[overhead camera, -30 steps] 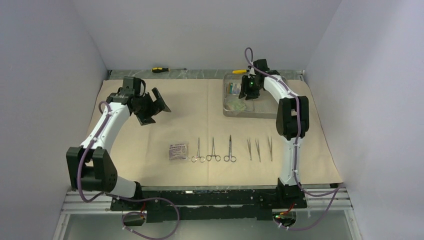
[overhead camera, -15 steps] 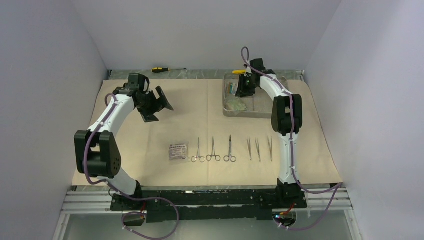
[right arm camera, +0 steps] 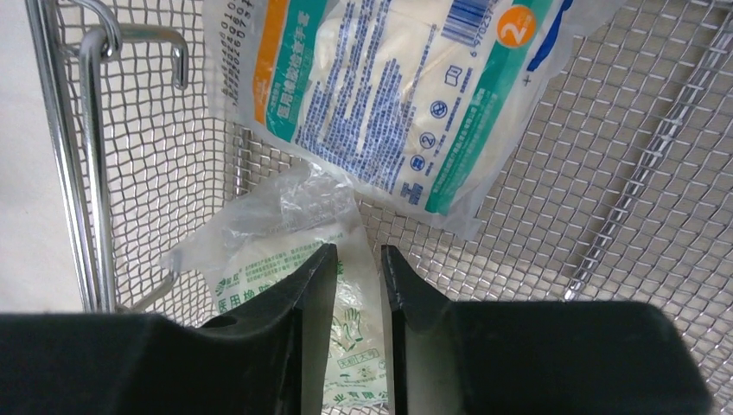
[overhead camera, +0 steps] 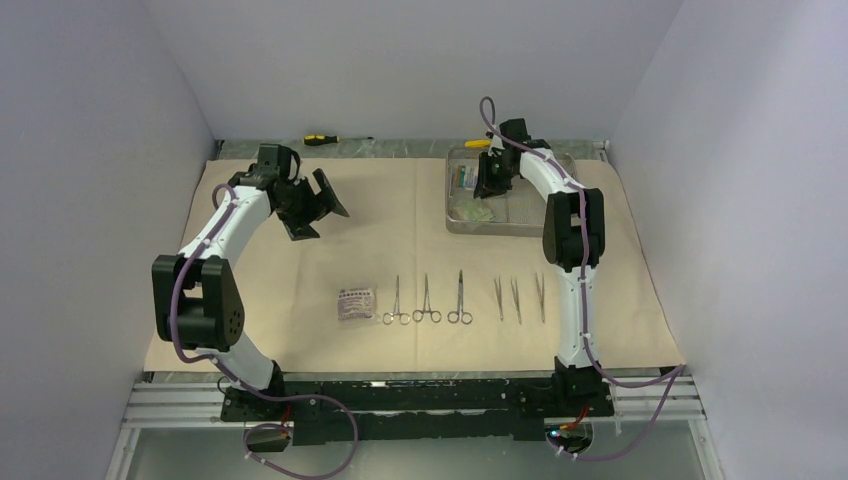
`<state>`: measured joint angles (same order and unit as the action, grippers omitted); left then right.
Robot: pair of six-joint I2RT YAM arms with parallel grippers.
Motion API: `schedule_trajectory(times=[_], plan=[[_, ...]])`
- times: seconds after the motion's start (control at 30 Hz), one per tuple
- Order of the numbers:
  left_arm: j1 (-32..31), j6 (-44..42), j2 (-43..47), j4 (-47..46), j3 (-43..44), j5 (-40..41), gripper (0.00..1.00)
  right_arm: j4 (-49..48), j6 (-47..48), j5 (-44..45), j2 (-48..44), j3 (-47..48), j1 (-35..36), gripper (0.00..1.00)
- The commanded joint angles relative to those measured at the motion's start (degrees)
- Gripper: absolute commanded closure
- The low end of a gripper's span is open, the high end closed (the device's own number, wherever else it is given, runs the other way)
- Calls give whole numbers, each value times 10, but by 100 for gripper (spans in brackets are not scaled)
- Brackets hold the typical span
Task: Open and lay out the surgical kit
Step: Pick up the medical item from the container.
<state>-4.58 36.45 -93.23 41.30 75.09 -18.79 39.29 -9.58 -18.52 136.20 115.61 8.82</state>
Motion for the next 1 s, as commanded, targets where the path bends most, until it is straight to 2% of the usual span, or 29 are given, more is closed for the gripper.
schedule_trajectory(times=[0.0,0.1,0.23,0.27,0.57,0.67,0.83,0.97], plan=[[-1,-1,22,-12,11,-2,7,19,17,-8,-7,14,0,70],[-1,1,27,-14,6,-3,7,20,16,-24,-17,0,2,74],[-1,1,26,-11,8,-5,7,-6,-3,-21,-57,-37,2,98],[-1,1,27,-11,10,-6,7,-13,-8,-11,-71,-45,2,100],[-1,-6,46,-3,13,2,6,-79,-63,119,-215,-98,1,100],[-1,-9,58,4,14,16,7,-93,-83,121,-249,-101,1,100],[-1,-1,96,22,7,65,7,-130,-154,64,-301,-127,3,100],[-1,14,156,52,-6,126,6,-171,-218,48,-348,-174,37,100]])
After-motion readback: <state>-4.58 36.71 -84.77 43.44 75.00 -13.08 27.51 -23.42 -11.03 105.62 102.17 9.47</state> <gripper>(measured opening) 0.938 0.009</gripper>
